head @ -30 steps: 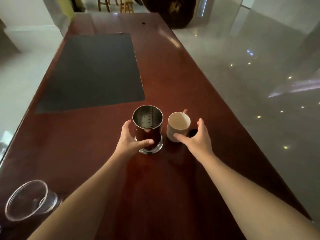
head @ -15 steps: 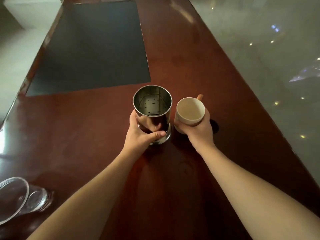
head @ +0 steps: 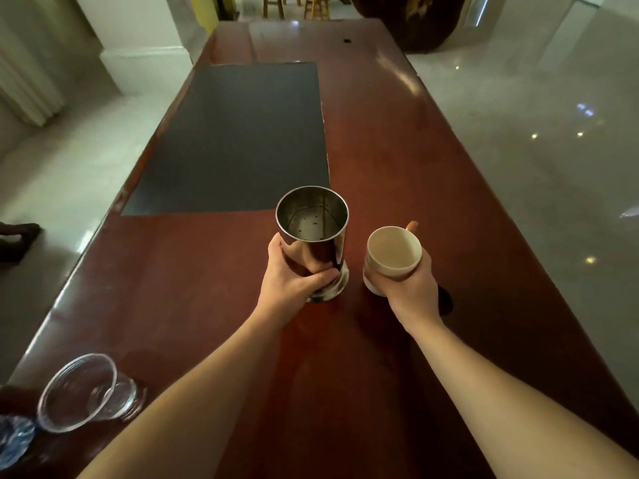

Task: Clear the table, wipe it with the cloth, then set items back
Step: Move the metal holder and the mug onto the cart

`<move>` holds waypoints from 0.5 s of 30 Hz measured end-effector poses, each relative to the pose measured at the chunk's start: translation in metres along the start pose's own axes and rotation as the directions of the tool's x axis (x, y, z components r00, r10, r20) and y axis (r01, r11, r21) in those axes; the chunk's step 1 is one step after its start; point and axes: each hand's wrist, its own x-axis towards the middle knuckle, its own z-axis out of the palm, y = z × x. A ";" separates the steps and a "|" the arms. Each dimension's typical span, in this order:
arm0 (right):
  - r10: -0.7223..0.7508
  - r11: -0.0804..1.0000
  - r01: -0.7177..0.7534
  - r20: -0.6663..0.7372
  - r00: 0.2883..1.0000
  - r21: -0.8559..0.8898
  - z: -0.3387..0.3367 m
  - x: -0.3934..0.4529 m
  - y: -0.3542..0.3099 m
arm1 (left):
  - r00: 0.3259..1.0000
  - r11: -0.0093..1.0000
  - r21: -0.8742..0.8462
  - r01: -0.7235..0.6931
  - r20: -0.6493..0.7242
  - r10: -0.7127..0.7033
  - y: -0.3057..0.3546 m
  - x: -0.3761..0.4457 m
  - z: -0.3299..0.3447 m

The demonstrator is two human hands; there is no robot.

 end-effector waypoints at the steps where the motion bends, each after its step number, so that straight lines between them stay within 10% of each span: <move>1: -0.013 1.000 0.013 0.012 1.000 0.000 0.002 0.000 -0.008 | 1.000 1.000 0.002 -0.009 -0.022 0.009 0.007 0.000 -0.006; 15: -0.248 0.967 0.222 0.270 0.930 0.123 0.098 -0.015 -0.111 | 0.907 0.999 0.014 -0.037 -0.419 0.039 0.060 -0.035 -0.148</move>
